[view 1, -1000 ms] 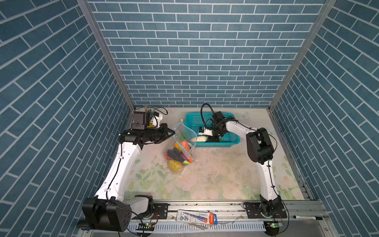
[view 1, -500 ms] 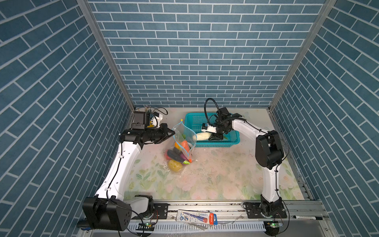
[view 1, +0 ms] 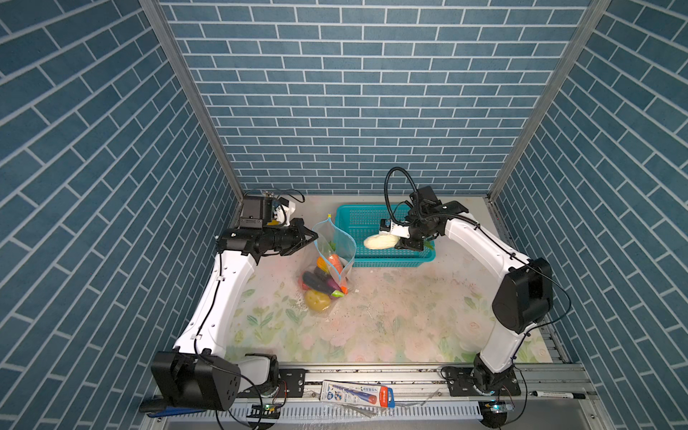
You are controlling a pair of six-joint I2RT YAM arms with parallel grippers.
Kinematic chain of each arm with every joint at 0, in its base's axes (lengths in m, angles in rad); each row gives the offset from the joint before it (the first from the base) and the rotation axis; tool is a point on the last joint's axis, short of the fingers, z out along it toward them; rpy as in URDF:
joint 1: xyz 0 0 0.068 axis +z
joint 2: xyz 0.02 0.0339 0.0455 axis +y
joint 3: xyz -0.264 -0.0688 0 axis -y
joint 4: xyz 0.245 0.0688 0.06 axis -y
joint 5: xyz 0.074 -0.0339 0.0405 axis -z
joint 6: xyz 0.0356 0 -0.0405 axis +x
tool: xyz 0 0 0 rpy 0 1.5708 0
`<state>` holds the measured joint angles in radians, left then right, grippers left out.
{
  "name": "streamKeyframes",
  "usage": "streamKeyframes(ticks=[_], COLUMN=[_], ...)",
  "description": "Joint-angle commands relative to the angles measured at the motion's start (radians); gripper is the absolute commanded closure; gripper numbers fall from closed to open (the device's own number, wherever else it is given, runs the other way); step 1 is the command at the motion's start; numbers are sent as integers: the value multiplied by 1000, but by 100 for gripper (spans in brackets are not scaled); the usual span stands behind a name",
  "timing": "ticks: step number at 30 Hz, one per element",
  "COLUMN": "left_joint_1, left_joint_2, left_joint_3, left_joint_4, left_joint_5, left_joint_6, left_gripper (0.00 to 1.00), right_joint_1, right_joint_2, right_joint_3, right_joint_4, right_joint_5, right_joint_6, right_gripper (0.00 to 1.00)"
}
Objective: Place the food in the zip-top bag and seal the zipper
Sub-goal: 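Carry the white vegetable to the bag mouth held by the left gripper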
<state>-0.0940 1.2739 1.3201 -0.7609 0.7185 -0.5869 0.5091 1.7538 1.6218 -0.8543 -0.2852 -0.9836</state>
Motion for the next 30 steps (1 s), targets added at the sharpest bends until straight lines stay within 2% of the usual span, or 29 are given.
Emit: streamKeyframes(ticks=[1,9,15,22,30], left_joint_1=[-14,-58,-87,-99,-99], left_joint_2=[7,13,8,-8,-12], left_joint_3=[50,78,81,68,53], left_joint_4=[-19,-32,-25,-22,-14], left_joint_5=[-9,-38,-48,-53,-49], left_joint_6=[3,-1,-13,-17,-20], left_gripper=[100,100,100,100,100], right_joint_1=[24,105,186,286,342], right_joint_2=[-91,-240,-293,-239,-161], right_joint_3=[-26,-8,33,159,293], right_joint_4=[-81,-160,-189,-242,-280], right_joint_5=[57,160,239,306,351], right_joint_6=[-5,6,5,-14,-48], right_gripper=[62,63,63,63,63])
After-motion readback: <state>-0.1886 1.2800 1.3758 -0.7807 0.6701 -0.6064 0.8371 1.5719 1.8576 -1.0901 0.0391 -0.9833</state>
